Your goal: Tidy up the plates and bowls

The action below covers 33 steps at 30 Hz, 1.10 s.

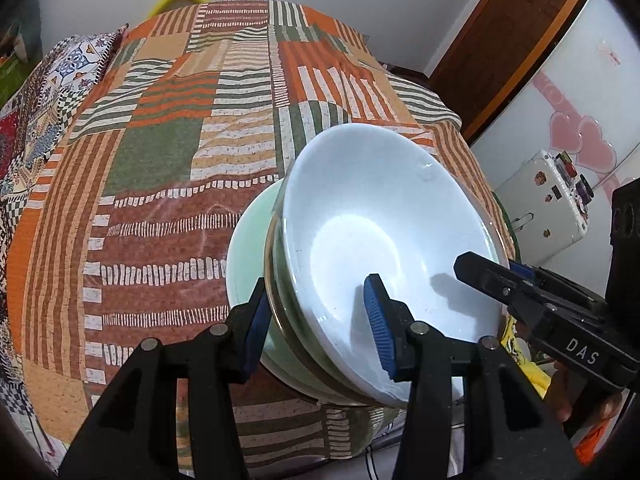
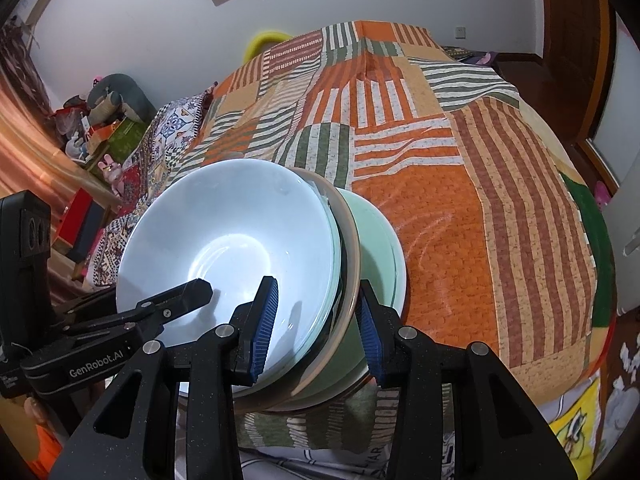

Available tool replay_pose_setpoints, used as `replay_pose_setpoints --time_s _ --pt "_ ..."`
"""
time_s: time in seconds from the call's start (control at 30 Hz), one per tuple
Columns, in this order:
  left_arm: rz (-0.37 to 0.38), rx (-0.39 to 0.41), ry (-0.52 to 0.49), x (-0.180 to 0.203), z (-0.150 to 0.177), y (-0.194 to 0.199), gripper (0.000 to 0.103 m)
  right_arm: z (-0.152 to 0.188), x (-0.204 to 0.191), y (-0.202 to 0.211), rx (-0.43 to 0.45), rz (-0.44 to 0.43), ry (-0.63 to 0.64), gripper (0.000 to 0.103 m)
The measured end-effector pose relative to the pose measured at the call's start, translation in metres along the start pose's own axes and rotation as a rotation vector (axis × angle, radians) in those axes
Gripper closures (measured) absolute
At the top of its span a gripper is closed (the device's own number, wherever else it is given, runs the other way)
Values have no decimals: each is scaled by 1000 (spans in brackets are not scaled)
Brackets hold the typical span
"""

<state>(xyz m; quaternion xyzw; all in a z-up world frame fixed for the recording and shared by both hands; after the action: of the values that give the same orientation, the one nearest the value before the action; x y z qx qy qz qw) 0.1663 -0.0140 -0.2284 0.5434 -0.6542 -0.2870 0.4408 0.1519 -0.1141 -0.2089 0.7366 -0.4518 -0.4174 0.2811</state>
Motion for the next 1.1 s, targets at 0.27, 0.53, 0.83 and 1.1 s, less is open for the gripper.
replay_pose_setpoints --time_s 0.27,0.53,0.83,1.1 --pt "12 6 0 2 -2 -1 56 4 9 -6 -9 -22 -31 67" --pt "-73 77 -46 2 -6 12 55 4 12 5 14 -13 -14 63" --pt "-95 217 -33 -1 -13 67 55 -5 8 40 102 20 22 62" --pt "-116 473 -97 24 -19 157 50 -24 -17 108 302 1 102 55"
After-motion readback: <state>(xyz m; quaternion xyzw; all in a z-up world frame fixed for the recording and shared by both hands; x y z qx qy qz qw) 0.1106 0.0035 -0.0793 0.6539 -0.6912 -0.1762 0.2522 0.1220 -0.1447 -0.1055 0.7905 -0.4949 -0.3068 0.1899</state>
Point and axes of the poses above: each gripper's, at about its wrist camera, not at the fingertips, and y roughly against the way its jaws point, x to its right, z to its underside, the point moved 5 cm from there along -y, roughly the way its jaws point, and after that the axes turned 2 degrees about -z, right-handed, at the moved point
